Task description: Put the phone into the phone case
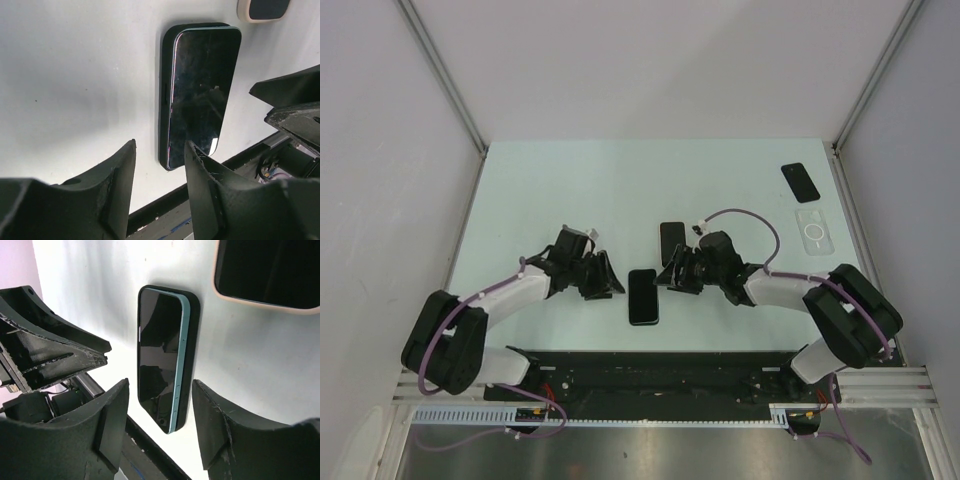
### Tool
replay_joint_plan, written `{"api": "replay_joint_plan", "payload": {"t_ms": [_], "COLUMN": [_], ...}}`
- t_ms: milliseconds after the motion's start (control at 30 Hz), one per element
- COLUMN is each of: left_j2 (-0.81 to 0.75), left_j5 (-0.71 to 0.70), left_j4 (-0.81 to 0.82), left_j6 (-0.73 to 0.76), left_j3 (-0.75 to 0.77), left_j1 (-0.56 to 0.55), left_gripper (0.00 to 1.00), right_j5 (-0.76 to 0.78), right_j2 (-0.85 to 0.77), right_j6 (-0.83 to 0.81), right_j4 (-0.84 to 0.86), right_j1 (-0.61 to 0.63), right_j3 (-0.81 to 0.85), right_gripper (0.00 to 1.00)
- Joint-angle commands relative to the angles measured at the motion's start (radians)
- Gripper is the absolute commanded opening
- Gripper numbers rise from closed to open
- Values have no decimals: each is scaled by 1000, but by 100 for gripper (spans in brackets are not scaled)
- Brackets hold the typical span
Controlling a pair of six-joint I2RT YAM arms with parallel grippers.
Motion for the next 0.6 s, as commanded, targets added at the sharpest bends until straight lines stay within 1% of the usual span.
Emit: {"api": "replay_joint_plan", "payload": {"t_ms": [0, 133, 233, 433, 567], "left_j2": [71, 152, 217, 264, 300], "left_j5": [11, 48, 103, 124, 127], "left_j4": [28, 65, 91, 137, 149], "left_j6": [18, 20, 29, 26, 23], "left_j3": [44, 61, 73, 59, 56], "left_j1": [-5, -5, -5, -7, -5], "left_gripper": [48, 47, 46, 46, 44], "right_j5": [31, 40, 46, 106, 136], "right_j2": [-10, 22, 48, 93, 116], "right_j6": [-16, -12, -13, 7, 17], "right_j4": [-19, 18, 33, 61, 81], "right_j1": [-2, 17, 31, 64, 87], "right_j3": [10, 10, 10, 9, 10], "right_gripper": [58, 61, 62, 64, 65]}}
